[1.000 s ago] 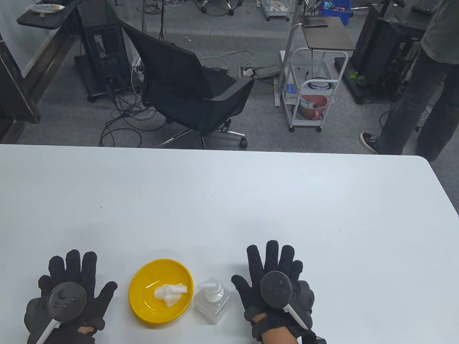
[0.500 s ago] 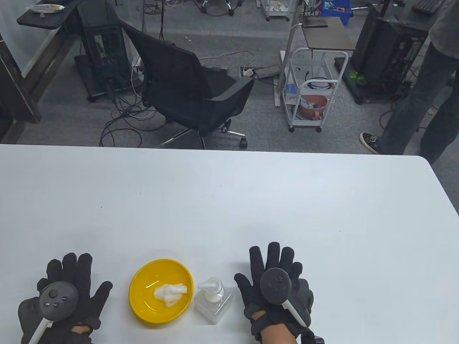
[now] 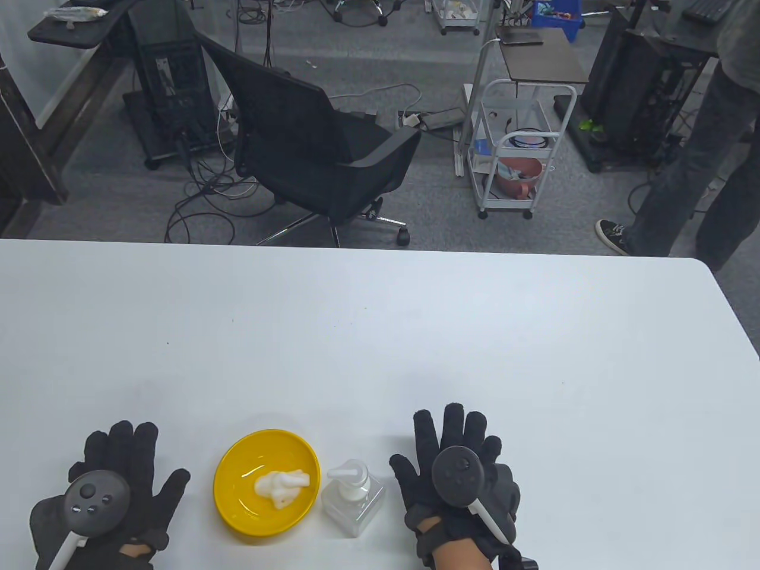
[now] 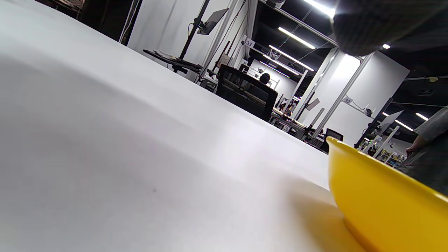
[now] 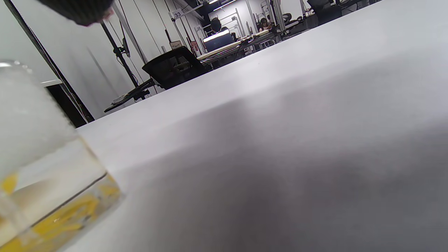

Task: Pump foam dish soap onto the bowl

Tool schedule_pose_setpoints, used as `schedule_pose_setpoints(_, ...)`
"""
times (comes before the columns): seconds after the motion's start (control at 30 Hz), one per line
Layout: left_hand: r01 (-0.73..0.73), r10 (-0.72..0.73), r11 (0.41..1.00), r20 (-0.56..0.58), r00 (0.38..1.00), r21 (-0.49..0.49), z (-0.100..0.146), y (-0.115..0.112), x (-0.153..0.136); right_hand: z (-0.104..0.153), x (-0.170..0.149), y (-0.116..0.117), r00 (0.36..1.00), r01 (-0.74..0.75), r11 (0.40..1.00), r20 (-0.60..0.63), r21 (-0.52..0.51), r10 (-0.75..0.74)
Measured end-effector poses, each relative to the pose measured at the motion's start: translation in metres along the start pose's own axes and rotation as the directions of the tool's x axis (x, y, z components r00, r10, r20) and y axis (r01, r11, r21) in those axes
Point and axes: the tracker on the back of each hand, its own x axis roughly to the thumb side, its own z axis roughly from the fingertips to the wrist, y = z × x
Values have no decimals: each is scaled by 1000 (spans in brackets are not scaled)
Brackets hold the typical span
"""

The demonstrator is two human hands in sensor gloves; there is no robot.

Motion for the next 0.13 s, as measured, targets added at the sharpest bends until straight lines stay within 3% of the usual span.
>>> schedule_pose_setpoints(0.13,-5,5,1000,-14,1000,-12,0,-1,-2,1,0,1,1000,-12,1000,-1,8,12)
